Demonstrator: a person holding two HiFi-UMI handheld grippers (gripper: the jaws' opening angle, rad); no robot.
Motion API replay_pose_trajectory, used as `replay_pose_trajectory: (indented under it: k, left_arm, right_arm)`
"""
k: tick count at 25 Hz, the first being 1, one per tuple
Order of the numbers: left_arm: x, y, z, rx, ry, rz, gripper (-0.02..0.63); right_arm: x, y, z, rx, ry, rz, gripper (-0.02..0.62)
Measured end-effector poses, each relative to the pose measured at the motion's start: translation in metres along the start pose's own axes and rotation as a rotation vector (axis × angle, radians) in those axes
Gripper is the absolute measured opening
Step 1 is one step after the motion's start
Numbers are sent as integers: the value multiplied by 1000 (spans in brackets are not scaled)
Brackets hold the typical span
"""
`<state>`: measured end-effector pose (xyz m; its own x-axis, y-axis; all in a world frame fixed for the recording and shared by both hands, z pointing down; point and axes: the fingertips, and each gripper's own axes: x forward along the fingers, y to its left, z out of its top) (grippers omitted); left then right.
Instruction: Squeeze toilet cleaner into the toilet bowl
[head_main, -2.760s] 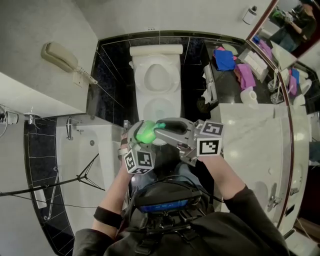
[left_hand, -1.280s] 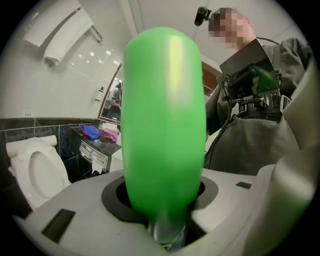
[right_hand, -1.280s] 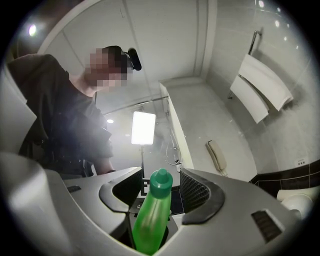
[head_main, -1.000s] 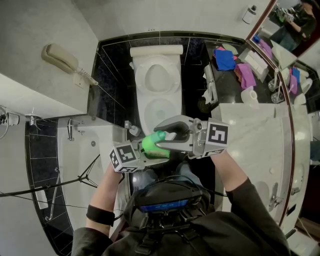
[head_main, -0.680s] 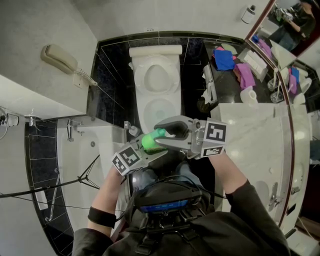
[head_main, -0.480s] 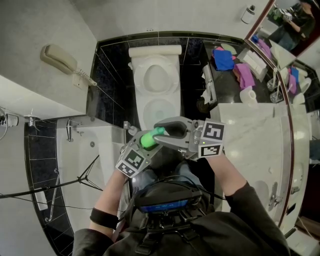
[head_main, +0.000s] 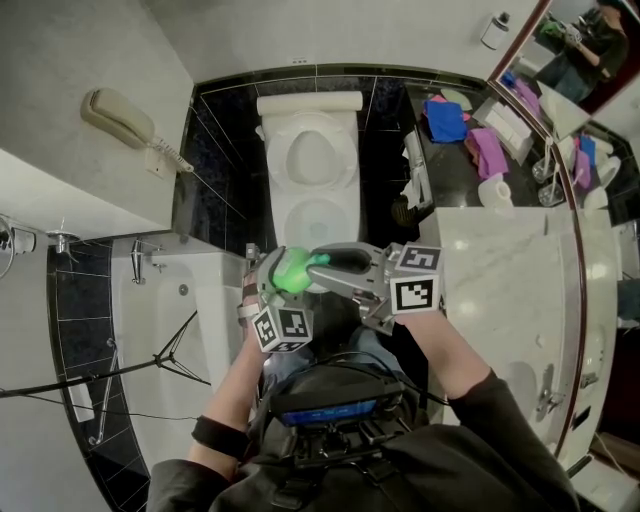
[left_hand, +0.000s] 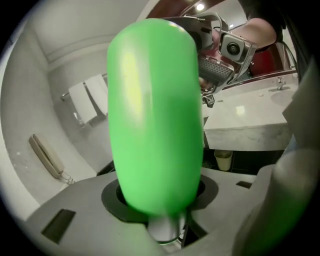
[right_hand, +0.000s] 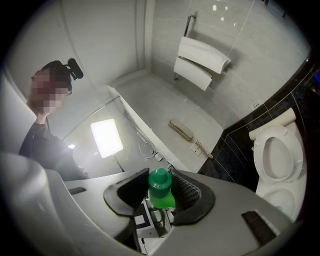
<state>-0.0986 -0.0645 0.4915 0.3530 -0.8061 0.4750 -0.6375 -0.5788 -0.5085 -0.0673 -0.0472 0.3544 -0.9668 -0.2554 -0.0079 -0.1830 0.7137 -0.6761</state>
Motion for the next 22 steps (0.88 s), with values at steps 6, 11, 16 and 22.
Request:
replay_pose_trajectory:
  k: [6, 11, 16, 22]
  left_arm:
    - [0, -13, -6, -71, -16, -92, 192]
    - [-2, -24, -5, -206, -35, -198, 192]
    - [-9, -22, 8, -293, -64, -273, 192]
    - [-13, -10, 9, -382, -62, -295, 192]
  right_arm:
    - [3, 0, -2, -28, 7, 2, 167]
    - [6, 2, 2, -207, -6, -40, 186]
    - [-1, 3, 12, -320, -32, -54, 224]
    - [-13, -13, 15, -342, -40, -132, 222]
